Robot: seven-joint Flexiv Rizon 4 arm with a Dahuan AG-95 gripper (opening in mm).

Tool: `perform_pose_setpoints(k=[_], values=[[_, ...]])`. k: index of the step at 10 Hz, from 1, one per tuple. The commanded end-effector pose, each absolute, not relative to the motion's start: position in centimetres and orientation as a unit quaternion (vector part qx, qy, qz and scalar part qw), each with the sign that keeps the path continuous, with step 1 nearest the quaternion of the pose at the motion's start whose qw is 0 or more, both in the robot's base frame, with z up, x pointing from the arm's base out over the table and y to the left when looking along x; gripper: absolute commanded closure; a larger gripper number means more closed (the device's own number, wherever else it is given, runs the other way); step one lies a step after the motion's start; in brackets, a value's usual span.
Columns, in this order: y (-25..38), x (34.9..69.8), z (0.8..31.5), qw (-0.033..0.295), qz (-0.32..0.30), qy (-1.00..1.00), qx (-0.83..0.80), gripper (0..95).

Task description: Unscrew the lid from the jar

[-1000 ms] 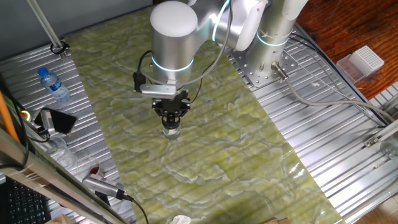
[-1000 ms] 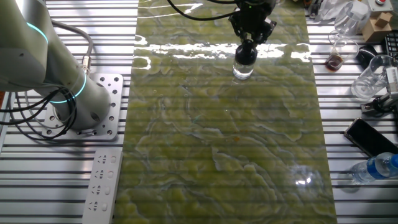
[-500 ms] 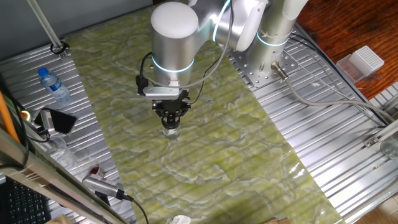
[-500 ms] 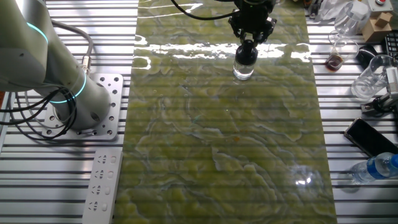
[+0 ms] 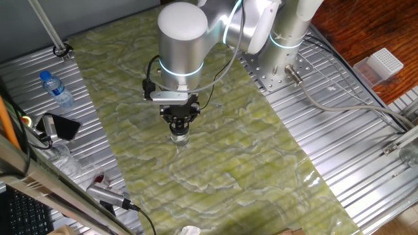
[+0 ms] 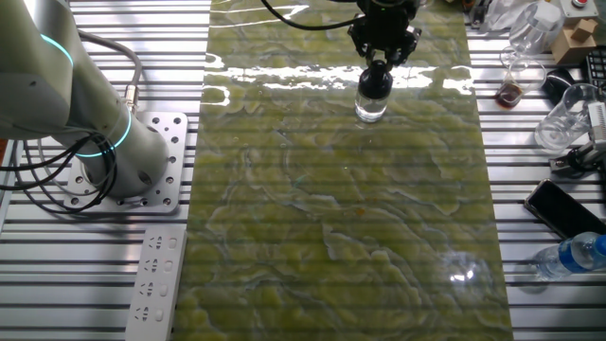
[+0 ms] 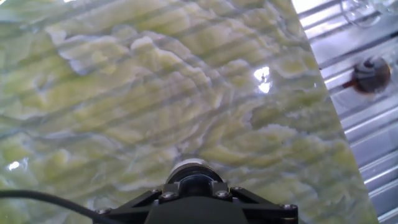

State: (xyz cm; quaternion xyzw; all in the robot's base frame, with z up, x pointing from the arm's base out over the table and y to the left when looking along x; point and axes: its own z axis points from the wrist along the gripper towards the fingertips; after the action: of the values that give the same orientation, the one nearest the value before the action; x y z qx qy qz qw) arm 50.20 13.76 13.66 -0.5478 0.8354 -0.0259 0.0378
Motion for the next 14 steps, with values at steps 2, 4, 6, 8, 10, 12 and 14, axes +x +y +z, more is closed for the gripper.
perform_pose_setpoints(k=[2, 4, 6, 8, 10, 12, 14], values=[[13.79, 50.22, 13.7, 0.039, -0.023, 0.839, -0.543, 76.0], [13.79, 50.22, 13.7, 0.04, -0.022, 0.843, -0.536, 57.0], [13.79, 50.22, 13.7, 0.041, -0.021, 0.849, -0.527, 57.0], [13.79, 50.22, 13.7, 0.04, -0.022, 0.858, -0.511, 57.0], [13.79, 50.22, 13.7, 0.04, -0.022, 0.868, -0.494, 57.0], [13.77, 50.22, 13.71, 0.032, -0.039, 0.884, -0.465, 57.0], [13.53, 50.28, 13.77, 0.03, -0.049, 0.889, -0.455, 57.0]])
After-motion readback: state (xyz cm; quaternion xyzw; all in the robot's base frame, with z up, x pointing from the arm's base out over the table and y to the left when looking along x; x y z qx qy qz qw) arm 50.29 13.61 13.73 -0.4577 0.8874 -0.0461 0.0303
